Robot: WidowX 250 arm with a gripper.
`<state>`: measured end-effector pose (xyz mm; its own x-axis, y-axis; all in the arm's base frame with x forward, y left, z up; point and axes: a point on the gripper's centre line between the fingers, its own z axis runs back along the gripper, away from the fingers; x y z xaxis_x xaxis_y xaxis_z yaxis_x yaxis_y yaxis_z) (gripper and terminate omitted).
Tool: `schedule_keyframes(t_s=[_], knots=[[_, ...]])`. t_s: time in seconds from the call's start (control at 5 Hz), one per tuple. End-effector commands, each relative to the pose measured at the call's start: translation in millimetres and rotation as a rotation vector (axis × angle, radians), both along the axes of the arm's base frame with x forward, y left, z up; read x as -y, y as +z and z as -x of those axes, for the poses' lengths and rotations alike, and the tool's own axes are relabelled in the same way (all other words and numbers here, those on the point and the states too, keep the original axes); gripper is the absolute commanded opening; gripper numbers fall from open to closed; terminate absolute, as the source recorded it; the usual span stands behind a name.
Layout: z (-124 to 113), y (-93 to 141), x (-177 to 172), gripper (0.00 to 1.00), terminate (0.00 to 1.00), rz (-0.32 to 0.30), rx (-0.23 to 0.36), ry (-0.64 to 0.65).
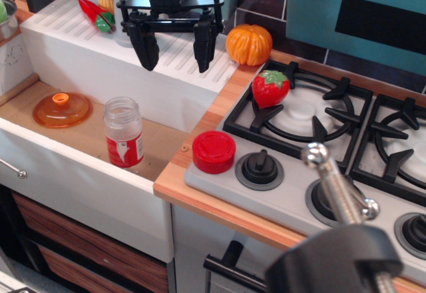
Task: Put cap on container
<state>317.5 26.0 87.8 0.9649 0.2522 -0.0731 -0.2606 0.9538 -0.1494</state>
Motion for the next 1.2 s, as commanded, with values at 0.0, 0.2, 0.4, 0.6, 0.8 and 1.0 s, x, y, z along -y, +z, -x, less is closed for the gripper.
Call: schedule_keyframes(t_s=[0.0,0.2,0.4,0.6,0.8,1.0], knots=[[0,0,0,1.00,0.00,0.000,0.000,0.000],[12,1,12,1.00,0.00,0.031,-0.017,-0.004],[21,-1,25,1.00,0.00,0.059,-0.039,-0.076],[25,-7,40,1.00,0.00,0.077,-0.022,-0.119],[22,-14,48,1.00,0.00,0.066,0.012,-0.142],[16,-25,51,1.00,0.00,0.037,0.072,-0.156]])
